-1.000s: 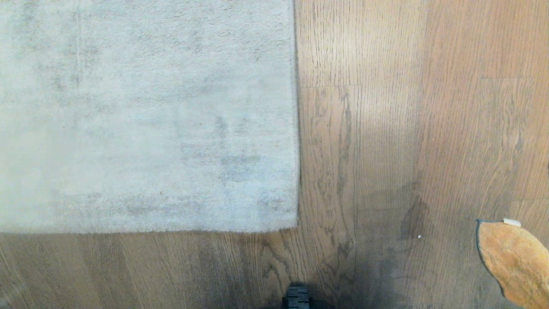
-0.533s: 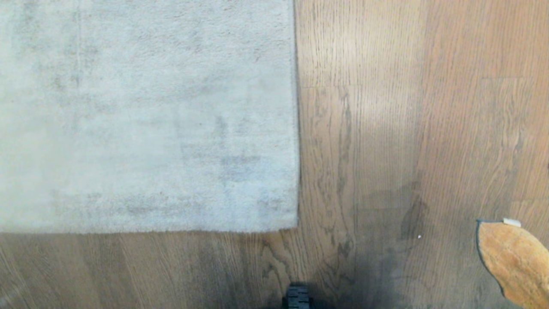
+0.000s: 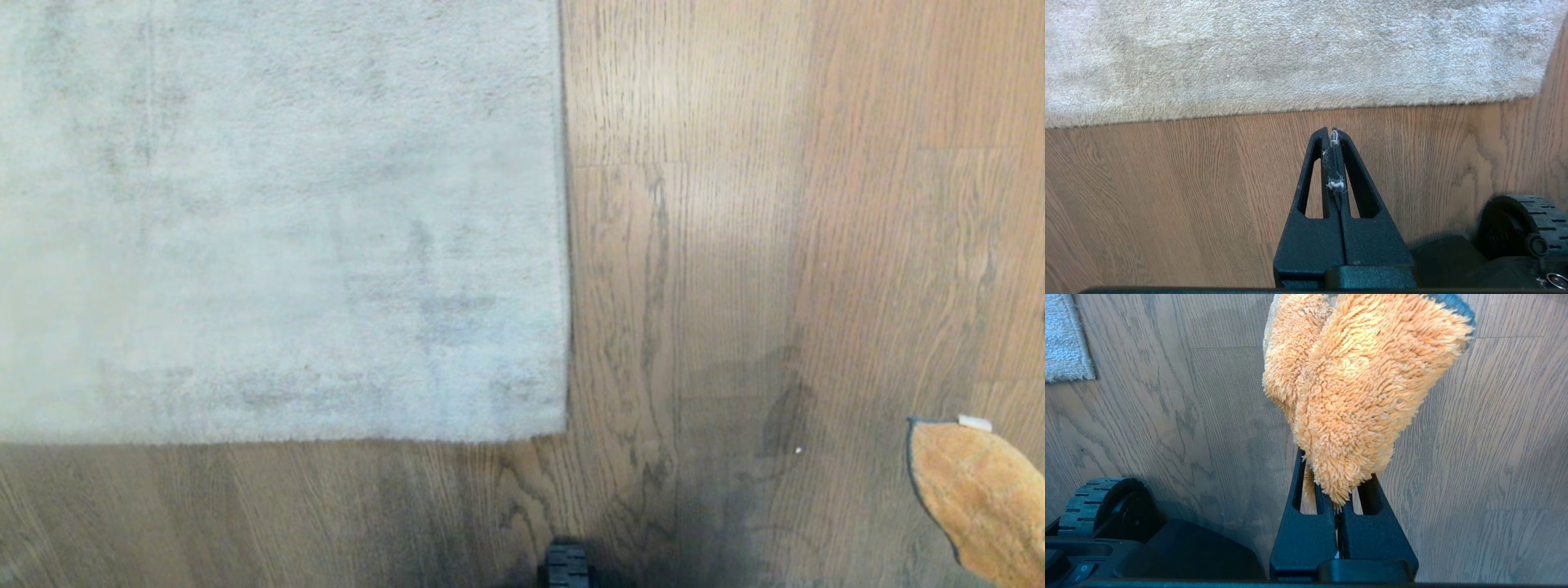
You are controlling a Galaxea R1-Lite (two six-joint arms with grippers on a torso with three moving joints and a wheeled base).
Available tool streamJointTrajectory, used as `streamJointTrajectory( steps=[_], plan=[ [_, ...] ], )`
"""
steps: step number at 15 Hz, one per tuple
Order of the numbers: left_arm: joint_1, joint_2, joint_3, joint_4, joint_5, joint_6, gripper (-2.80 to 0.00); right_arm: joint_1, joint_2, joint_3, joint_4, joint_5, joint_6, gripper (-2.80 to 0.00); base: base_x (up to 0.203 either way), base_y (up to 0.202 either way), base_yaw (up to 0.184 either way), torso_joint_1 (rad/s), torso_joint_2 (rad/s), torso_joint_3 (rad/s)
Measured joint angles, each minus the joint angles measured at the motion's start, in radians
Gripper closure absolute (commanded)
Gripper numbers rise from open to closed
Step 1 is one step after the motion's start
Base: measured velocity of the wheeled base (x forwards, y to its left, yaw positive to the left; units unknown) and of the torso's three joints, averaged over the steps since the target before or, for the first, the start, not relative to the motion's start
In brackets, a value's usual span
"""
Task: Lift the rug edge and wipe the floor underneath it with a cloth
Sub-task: Put down the rag
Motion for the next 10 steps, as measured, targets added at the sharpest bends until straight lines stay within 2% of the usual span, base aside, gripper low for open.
streamJointTrajectory(
  steps=[10],
  plan=[
    [0.000, 0.000, 0.000, 0.000, 0.000, 0.000, 0.00, 0.000, 0.000, 0.000, 0.000, 0.000, 0.000, 0.00, 0.000, 0.000, 0.000, 0.000, 0.00, 0.000]
  ],
)
